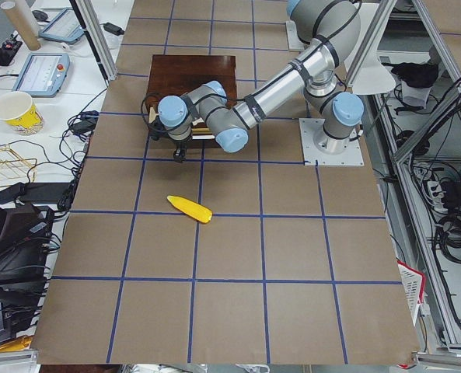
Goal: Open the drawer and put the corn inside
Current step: 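Pull the drawer outward from the cabinet with the left gripper, then release the handle and move the left gripper over the yellow corn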
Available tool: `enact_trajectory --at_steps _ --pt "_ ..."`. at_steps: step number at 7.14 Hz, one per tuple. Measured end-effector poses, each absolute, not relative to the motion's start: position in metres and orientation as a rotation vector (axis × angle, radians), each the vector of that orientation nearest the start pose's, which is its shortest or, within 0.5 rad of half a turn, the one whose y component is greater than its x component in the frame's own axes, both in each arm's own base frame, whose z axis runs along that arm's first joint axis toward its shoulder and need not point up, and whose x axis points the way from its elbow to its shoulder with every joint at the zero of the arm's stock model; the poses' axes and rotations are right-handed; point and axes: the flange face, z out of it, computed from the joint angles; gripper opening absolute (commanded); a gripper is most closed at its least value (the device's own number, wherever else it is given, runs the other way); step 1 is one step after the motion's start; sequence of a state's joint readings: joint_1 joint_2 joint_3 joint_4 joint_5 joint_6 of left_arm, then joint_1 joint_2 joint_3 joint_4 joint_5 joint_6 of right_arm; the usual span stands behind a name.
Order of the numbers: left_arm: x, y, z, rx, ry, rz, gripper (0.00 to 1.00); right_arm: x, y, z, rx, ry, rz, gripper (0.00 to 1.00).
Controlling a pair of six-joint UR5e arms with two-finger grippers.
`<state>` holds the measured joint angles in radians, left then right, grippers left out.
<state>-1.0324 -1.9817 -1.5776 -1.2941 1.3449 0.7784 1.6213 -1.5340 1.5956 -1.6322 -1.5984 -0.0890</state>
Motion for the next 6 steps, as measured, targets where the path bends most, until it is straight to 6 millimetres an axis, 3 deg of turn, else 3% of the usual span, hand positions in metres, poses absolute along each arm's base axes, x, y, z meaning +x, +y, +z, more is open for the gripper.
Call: enact_trajectory --at_steps 6 --pt "0.199 -0.617 0.298 0.435 3.338 0.002 1.0 0.156 -0.5 0.464 -0.219 3.162 0.001 1.0"
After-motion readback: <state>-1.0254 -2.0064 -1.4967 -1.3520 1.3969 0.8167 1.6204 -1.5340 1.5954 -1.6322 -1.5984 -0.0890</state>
